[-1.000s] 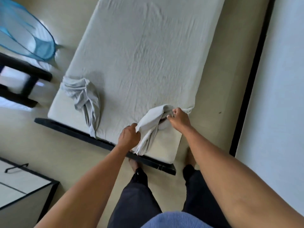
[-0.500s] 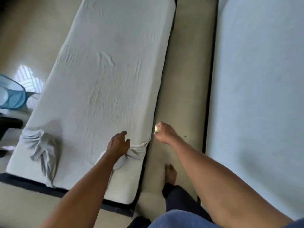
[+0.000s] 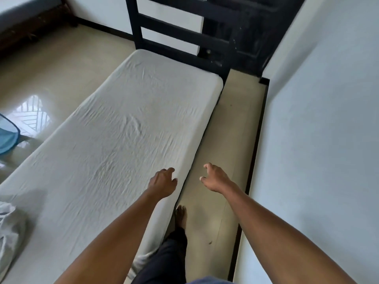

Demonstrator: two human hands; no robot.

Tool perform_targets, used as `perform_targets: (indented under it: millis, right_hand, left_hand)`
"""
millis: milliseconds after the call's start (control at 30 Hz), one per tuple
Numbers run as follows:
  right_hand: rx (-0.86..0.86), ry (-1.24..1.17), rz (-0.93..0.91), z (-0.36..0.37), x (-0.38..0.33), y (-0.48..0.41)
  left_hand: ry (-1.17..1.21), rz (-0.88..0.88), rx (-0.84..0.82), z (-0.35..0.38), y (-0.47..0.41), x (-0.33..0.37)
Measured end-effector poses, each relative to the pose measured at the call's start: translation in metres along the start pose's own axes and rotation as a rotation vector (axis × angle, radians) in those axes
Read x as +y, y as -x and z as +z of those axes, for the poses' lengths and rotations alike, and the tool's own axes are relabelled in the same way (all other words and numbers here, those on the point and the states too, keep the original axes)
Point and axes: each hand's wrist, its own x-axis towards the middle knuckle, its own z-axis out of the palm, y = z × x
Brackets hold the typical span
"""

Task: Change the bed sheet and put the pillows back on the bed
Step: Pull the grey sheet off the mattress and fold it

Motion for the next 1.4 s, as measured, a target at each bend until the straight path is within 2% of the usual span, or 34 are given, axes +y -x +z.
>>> perform_targets:
  millis: [267,500,733,867,1000,1100,1233,1400]
  right_hand:
    - [-0.051,0.198,-0.024,-0.116,0.002,-0.148]
    - [0.085,0.199,-0.023,-0.264,0.001,-0.267]
    - [0.083,0.144,0.004,-0.361,0.033,-0.428]
    - [-0.004,0.06,0.061,-0.378,0.065,-0.574]
    - [-0.163,0.009,0.125,-0.38,0.091,-0.732]
    - [-0.193,-0.045,0.147,-0.38,0.101,-0.817]
    - [-0.091,-0.2,0.273,-0.376,0.124,-0.921]
    - [0.181,-0.429,0.517,-0.35,0.152,-1.008]
  left_hand:
    - [0.008,-0.101,-0.091,-0.067,-0.197,0.007]
    - [0.023,-0.01,-0.024,-0.189,-0.359,0.089]
    - [0.023,0.071,0.033,-0.259,-0.52,0.169]
    - [-0.006,0.066,-0.012,-0.256,-0.644,0.186]
    - [0.004,-0.091,-0.15,-0.226,-0.769,0.19]
    - [-0.019,-0.164,-0.273,-0.207,-0.83,0.195]
    - [-0.027,-0.177,-0.306,-0.186,-0.9,0.196]
    - [0.006,-0.188,-0.411,-0.147,-0.965,0.166]
